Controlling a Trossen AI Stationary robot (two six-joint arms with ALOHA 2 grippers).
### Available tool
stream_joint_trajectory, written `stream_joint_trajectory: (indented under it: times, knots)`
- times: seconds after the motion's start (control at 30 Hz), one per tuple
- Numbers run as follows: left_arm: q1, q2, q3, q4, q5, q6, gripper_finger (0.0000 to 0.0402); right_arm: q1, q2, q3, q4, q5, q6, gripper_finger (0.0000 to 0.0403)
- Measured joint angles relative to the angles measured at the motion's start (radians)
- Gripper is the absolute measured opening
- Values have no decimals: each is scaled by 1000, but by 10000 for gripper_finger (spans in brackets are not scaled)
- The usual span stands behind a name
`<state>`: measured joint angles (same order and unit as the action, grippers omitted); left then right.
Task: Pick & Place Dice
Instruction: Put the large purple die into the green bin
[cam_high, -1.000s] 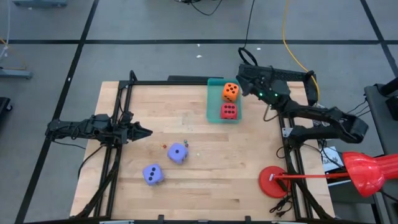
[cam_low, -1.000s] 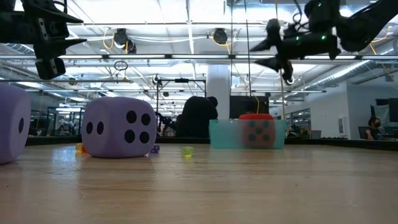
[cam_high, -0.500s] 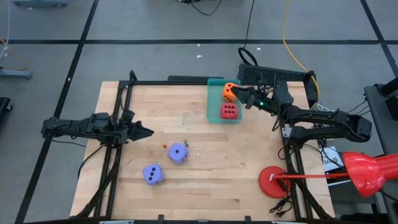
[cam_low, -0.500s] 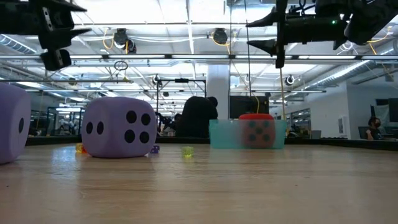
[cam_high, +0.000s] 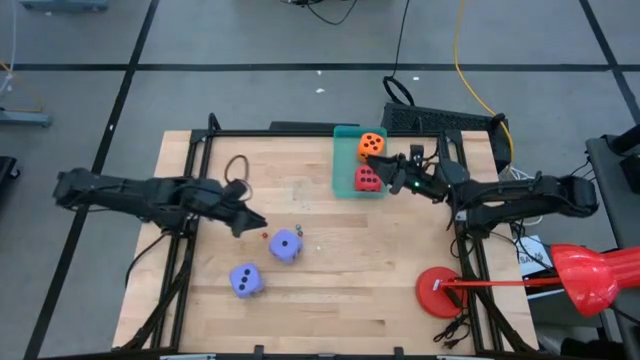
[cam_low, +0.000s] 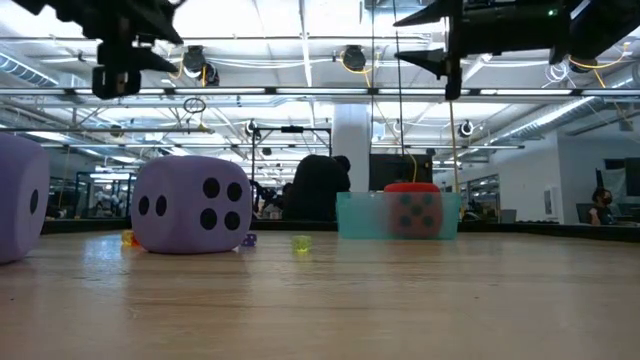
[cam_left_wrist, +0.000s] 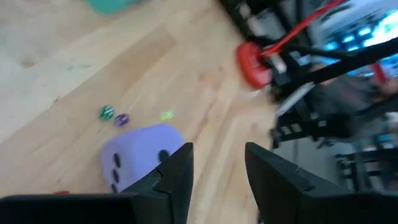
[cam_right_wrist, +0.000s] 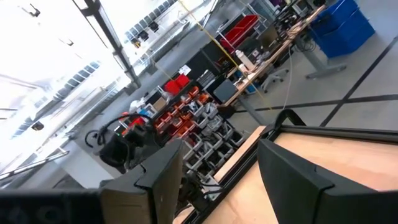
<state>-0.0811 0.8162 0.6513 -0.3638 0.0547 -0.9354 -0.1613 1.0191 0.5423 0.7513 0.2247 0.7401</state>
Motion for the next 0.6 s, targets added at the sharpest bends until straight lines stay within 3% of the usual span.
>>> stream_joint_trajectory:
  times: [0.17,0.33,0.6]
  knots:
    - [0,156,41,-62,38,-14,152,56,0,0,-1,40,-20,196]
    - [0,285,46,-32,153,14,160,87,0,0,-27,40,-20,196]
    - [3,357,45,-4,161,6,229,99,0,0,-54,41,-17,196]
